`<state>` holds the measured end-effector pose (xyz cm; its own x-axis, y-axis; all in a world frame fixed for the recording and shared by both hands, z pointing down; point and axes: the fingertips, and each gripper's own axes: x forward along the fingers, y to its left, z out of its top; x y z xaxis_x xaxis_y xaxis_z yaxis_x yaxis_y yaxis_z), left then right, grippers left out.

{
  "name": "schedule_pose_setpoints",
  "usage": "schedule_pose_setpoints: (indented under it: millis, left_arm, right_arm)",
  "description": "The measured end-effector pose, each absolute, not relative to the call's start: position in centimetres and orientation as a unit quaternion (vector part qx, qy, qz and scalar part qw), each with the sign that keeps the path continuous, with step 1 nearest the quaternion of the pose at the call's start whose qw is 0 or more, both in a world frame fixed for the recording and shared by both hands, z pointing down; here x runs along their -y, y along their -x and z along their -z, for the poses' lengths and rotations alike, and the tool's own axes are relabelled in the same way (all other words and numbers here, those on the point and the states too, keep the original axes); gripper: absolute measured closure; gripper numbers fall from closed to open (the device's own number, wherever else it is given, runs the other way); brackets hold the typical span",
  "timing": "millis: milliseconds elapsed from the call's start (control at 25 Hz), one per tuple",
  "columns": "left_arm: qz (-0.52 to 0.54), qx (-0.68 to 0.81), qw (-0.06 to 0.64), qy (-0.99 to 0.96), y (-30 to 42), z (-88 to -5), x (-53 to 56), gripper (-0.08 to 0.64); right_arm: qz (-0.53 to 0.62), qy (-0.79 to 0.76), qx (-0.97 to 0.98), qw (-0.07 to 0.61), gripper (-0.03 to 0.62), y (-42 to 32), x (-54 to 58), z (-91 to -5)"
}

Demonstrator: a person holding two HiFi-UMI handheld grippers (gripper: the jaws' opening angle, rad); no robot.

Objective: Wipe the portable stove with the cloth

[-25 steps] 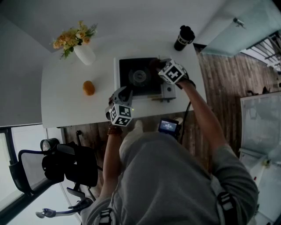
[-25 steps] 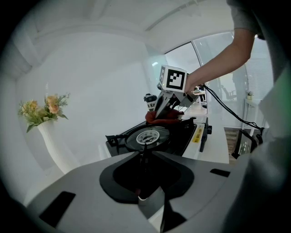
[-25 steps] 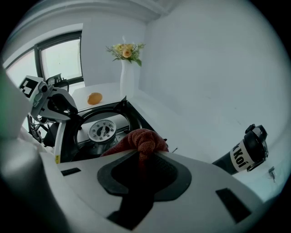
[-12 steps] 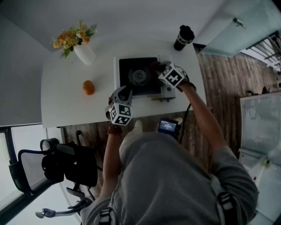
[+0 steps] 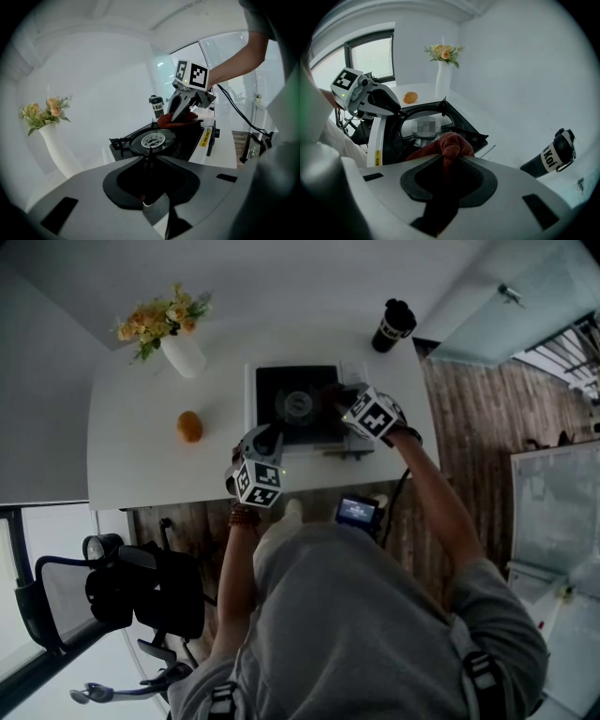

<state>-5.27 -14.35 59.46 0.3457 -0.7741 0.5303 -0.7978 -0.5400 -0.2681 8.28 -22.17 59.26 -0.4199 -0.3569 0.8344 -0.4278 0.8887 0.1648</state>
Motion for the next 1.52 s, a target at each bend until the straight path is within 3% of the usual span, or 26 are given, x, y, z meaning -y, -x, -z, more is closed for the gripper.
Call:
schedule_pose_setpoints:
  millis: [760, 1360, 1520]
  left_arm:
    - [-0.32, 0.485, 0.018, -0.813, 5.4, -59.7, 14.5, 0.459]
    - [-0.319, 0.479, 0.026, -0.817, 5.4, -59.7, 14.7, 0.457]
    - [-0.289, 0.476, 0.033, -0.83, 5.6, -59.3, 14.1, 0.449]
  right_arm:
    - [-0.038, -0.077, 0.839, 0.537, 0.503, -8.6, 17.3, -59.5]
    - [-0.161, 0.005, 0.866, 0.474, 0.503, -9.2, 16.8, -59.5]
    - [-0.17, -0.014, 0.902, 0.395, 0.503, -9.3, 16.7, -58.5]
